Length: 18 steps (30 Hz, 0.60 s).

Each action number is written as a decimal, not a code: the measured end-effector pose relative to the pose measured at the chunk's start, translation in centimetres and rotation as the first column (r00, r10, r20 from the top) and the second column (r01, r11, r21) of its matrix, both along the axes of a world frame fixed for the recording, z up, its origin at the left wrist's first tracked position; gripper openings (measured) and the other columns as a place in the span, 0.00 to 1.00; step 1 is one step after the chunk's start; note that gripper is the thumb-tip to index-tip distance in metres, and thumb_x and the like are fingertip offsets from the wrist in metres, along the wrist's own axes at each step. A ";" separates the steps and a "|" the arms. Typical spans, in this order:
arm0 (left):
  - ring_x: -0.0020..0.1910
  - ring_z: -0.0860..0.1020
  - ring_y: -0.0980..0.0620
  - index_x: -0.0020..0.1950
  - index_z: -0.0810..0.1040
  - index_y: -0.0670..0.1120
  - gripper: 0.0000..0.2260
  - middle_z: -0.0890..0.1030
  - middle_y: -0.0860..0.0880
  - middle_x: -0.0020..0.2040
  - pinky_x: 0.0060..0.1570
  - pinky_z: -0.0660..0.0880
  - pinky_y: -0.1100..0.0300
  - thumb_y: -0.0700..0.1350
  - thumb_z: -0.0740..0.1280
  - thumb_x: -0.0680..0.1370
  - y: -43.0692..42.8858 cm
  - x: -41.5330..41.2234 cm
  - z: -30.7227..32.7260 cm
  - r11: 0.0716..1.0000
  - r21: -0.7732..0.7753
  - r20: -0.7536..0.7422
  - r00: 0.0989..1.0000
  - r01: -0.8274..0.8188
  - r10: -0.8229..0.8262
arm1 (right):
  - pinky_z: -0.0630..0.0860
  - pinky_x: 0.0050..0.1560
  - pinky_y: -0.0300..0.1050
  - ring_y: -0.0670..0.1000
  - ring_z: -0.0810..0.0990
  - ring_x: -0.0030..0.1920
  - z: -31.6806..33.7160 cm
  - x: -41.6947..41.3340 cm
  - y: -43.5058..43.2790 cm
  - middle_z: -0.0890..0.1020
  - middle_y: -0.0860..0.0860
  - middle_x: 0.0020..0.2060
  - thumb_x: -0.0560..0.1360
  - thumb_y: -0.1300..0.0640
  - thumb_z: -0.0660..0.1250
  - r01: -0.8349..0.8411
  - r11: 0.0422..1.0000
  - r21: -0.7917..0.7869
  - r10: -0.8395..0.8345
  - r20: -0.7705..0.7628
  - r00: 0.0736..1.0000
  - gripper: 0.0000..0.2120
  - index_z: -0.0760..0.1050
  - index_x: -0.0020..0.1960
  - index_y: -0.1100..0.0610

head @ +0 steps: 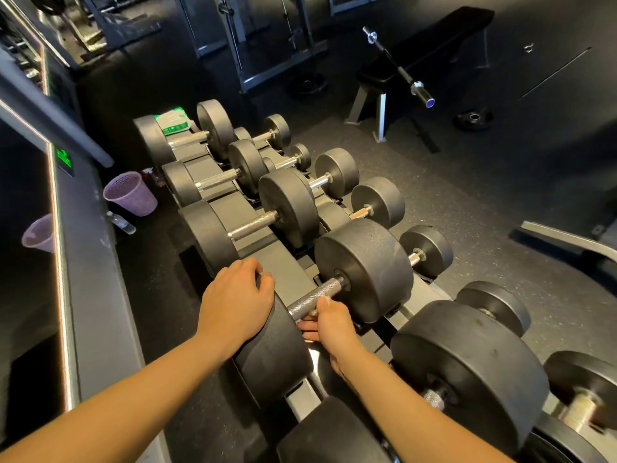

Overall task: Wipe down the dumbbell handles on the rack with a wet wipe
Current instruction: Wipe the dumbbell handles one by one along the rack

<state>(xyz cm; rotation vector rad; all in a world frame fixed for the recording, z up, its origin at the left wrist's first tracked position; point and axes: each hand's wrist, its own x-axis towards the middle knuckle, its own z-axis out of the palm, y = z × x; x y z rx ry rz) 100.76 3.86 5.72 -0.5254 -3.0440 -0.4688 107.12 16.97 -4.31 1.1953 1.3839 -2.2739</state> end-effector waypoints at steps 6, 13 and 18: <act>0.41 0.76 0.57 0.51 0.77 0.51 0.08 0.78 0.55 0.44 0.45 0.77 0.57 0.52 0.60 0.83 -0.4 -0.1 0.0 0.999 0.027 0.014 1.000 0.018 -0.018 | 0.80 0.43 0.47 0.52 0.83 0.40 1.0 1.7 1.5 0.83 0.52 0.42 0.85 0.53 0.57 -0.321 0.167 0.932 0.458 0.215 0.862 0.11 0.75 0.54 0.57; 0.43 0.77 0.55 0.51 0.78 0.50 0.10 0.77 0.54 0.45 0.47 0.79 0.52 0.52 0.59 0.83 -0.4 -0.3 0.1 0.998 0.062 0.035 0.999 0.028 -0.030 | 0.71 0.38 0.42 0.49 0.79 0.41 1.9 1.7 2.9 0.76 0.49 0.50 0.86 0.46 0.52 -0.229 0.046 0.972 0.452 0.184 0.873 0.14 0.70 0.61 0.53; 0.50 0.74 0.50 0.54 0.78 0.50 0.13 0.76 0.51 0.51 0.51 0.77 0.50 0.55 0.57 0.83 -0.6 -1.3 0.1 0.991 -0.072 0.126 0.986 0.116 -0.107 | 0.80 0.55 0.50 0.52 0.81 0.52 2.2 1.8 2.3 0.79 0.52 0.56 0.86 0.52 0.56 -0.277 0.387 0.879 0.426 0.096 0.900 0.16 0.70 0.71 0.55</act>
